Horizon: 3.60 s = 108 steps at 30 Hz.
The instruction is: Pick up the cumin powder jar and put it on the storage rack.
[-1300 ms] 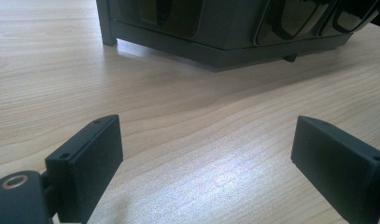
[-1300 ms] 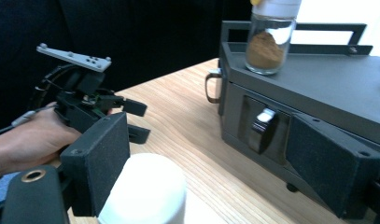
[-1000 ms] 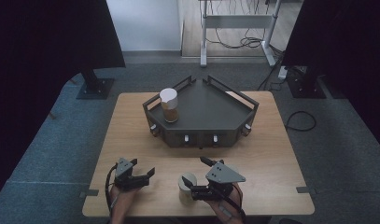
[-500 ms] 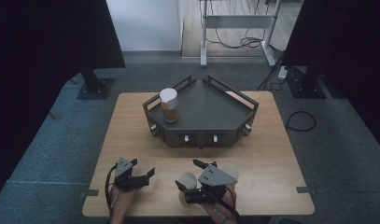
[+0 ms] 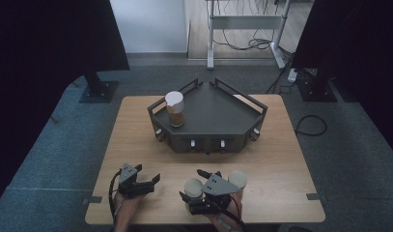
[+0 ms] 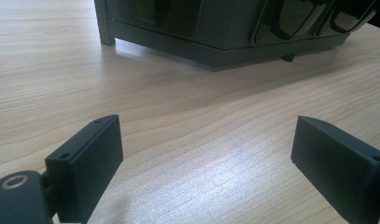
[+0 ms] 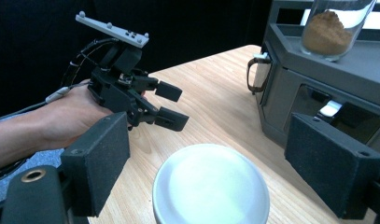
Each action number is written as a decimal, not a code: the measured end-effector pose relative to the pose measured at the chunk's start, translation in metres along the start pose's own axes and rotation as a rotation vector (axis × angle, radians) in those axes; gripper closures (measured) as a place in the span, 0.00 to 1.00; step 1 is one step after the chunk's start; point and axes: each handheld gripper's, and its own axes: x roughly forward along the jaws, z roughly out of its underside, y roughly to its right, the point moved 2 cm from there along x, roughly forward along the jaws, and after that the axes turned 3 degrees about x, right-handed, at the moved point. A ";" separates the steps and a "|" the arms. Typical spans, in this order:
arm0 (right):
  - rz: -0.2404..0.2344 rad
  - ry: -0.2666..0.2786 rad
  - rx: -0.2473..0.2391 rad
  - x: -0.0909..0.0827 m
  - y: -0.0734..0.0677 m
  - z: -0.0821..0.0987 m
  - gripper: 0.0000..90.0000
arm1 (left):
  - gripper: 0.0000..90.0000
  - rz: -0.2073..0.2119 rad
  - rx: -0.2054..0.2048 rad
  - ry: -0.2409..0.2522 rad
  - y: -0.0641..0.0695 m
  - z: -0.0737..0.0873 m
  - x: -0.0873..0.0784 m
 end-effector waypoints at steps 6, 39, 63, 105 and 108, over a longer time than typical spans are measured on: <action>-0.001 -0.013 0.007 0.002 0.001 0.004 0.15 | 0.09 0.000 -0.002 0.001 0.000 0.000 0.000; -0.021 -0.092 0.027 0.012 0.006 0.017 0.28 | 0.09 0.002 -0.005 0.001 -0.001 0.000 0.000; 0.018 -0.073 0.058 0.008 0.002 0.016 0.36 | 0.09 0.005 -0.004 -0.006 -0.001 -0.001 0.001; 0.046 -0.029 -0.011 -0.001 0.028 -0.039 0.36 | 0.09 0.003 0.000 -0.029 -0.001 -0.004 0.001; 0.045 -0.025 -0.011 -0.001 0.030 -0.041 0.37 | 0.09 0.002 0.003 -0.032 -0.001 -0.004 0.001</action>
